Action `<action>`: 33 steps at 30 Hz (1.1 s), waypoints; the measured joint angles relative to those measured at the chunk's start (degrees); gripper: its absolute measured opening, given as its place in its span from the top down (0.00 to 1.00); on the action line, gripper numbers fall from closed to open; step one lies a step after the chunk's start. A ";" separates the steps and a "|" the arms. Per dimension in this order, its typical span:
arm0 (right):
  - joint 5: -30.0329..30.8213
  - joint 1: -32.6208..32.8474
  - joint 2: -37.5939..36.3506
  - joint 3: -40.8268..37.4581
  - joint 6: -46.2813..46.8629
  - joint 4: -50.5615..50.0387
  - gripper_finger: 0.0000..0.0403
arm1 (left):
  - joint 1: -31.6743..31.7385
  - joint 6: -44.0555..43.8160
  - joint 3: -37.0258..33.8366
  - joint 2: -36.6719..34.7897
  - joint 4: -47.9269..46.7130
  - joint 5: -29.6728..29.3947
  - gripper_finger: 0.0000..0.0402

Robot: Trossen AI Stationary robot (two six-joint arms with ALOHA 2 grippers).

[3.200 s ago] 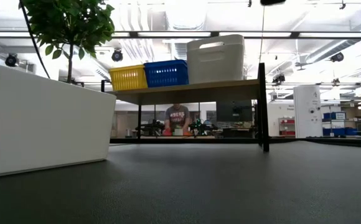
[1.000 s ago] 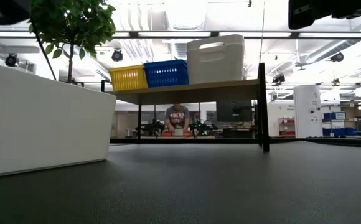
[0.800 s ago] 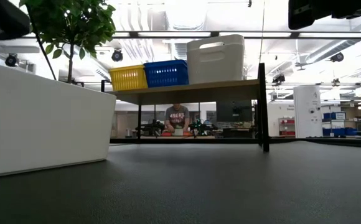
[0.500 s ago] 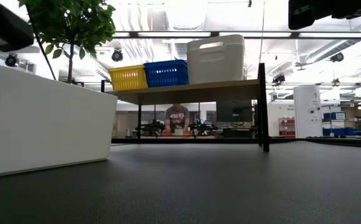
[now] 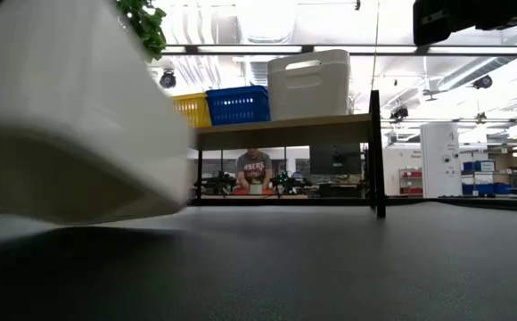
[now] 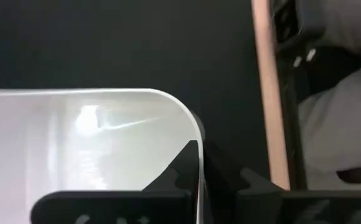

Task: Stack baskets on shelf by color
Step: Stack the white bin on top of the other white bins on the shelf

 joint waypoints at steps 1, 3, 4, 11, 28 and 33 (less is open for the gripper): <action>0.00 0.00 0.00 0.00 0.00 -0.02 0.98 | 0.28 1.08 1.07 0.00 0.05 -0.38 1.00; -0.01 0.00 0.00 0.00 0.00 -0.10 0.98 | 0.75 3.20 3.42 0.00 0.15 -0.96 1.00; 0.00 0.00 0.00 0.00 0.00 -0.18 0.98 | 1.00 4.00 4.59 0.00 0.12 -1.04 1.00; 0.00 0.00 -0.02 0.00 0.00 -0.28 0.98 | 2.33 5.12 14.05 0.00 -0.04 -3.30 1.00; 0.02 0.00 -0.09 0.00 -0.02 -1.58 0.98 | 4.65 36.12 29.08 -0.17 9.17 -4.18 1.00; 0.04 0.00 -0.75 0.00 -0.07 -1.61 0.98 | 8.39 42.67 31.86 -0.29 10.38 -4.24 1.00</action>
